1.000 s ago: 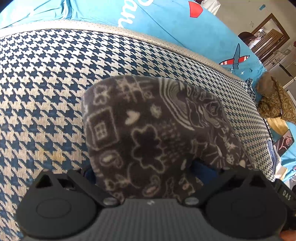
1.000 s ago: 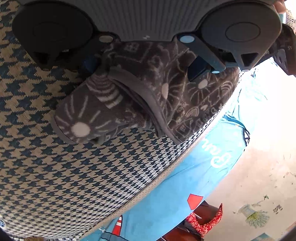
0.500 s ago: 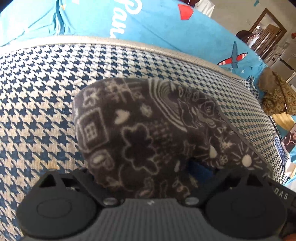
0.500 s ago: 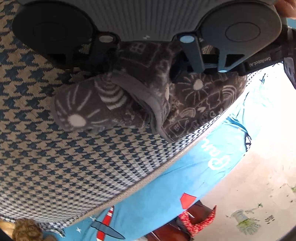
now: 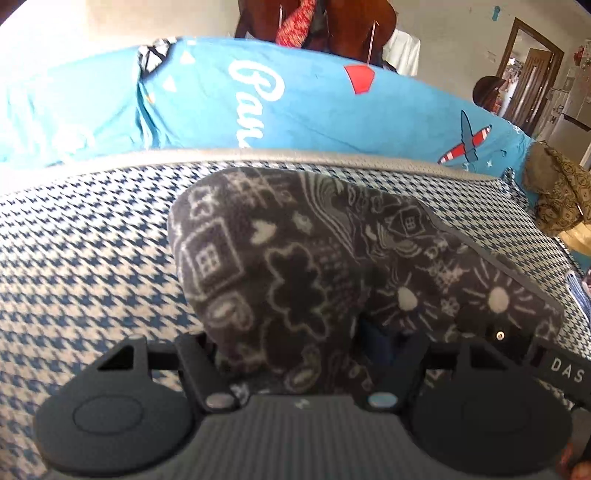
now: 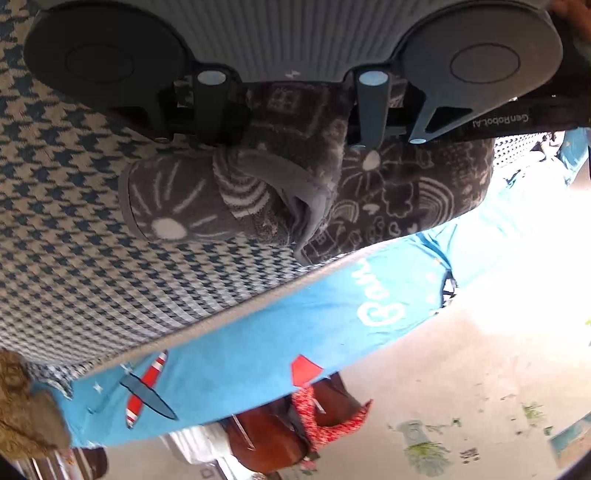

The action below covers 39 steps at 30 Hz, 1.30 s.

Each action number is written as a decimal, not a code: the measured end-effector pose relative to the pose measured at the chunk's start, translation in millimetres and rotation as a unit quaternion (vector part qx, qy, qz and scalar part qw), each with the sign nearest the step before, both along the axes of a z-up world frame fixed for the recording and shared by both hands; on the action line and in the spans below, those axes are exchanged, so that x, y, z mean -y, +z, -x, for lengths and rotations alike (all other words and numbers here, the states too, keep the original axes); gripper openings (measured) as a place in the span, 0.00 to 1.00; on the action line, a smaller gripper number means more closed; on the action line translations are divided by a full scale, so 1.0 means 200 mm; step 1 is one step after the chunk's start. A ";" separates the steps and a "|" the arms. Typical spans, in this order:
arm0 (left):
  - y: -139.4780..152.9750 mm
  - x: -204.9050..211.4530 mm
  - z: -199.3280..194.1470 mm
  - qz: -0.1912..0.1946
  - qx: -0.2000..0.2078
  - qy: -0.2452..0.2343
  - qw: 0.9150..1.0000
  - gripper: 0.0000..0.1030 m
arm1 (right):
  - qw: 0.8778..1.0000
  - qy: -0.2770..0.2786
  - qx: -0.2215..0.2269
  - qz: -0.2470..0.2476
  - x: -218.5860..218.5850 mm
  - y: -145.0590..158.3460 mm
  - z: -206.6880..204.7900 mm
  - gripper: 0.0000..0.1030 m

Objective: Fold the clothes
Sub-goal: 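Press the left tool onto the jacket bundle beside the right tool, then hold the jacket bundle gripped with both tools, pressing it flat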

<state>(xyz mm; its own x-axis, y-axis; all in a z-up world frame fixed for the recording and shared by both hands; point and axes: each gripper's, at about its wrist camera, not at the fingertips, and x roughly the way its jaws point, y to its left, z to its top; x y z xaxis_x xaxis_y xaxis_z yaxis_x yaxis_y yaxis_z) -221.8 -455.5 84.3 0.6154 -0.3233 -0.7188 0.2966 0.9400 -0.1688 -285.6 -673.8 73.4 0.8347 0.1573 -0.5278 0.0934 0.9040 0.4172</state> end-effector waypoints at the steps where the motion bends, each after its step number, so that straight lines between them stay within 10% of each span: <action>1: 0.02 -0.02 0.01 -0.005 0.005 0.002 1.000 0.65 | 1.000 0.004 0.003 -0.004 -0.01 0.01 -0.01 0.36; 39: 0.19 -0.48 0.10 -0.065 0.041 0.105 0.991 0.65 | 0.991 0.124 0.040 0.024 -0.52 0.09 -0.13 0.36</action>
<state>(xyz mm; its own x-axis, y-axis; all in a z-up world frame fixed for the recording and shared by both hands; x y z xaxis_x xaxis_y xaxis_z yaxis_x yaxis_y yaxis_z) -241.9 -360.4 122.5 0.7174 -0.0896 -0.6909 0.0990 0.9947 -0.0262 -259.6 -570.6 91.2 0.8126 0.3388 -0.4742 -0.1653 0.9142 0.3699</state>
